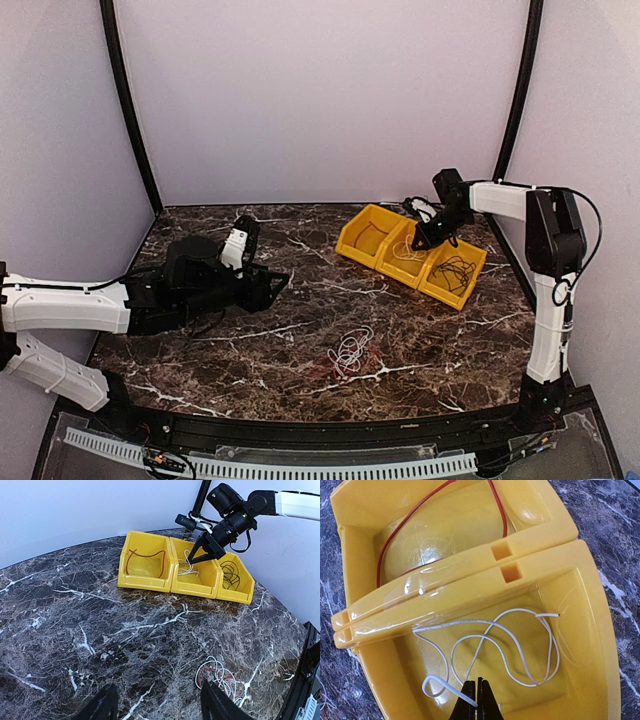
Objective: Untangle the cables
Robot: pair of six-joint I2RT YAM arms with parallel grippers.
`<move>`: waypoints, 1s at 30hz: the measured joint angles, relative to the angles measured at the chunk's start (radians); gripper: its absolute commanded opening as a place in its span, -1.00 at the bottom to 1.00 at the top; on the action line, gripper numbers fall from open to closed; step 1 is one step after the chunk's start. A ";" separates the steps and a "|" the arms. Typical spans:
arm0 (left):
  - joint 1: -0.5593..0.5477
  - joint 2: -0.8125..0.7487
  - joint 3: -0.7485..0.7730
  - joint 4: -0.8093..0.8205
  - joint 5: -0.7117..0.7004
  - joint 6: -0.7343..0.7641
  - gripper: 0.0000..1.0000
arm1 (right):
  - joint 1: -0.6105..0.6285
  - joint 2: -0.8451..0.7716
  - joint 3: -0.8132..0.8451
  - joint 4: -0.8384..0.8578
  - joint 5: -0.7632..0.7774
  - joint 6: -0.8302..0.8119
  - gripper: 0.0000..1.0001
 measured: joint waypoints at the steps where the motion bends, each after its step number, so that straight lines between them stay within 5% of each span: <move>1: 0.000 0.000 0.000 0.000 0.000 0.000 0.17 | 0.001 0.000 0.002 -0.007 0.006 -0.003 -0.84; 12: 0.000 0.000 -0.003 -0.001 0.000 -0.007 0.18 | 0.001 -0.112 -0.003 -0.112 0.051 -0.042 -0.25; 21: 0.000 0.000 -0.005 -0.026 0.016 -0.017 0.15 | 0.001 -0.346 -0.095 -0.122 0.048 -0.079 -0.19; 30: 0.000 0.034 -0.003 -0.049 0.115 -0.026 -0.04 | 0.048 -0.663 -0.460 0.012 -0.231 -0.190 -0.09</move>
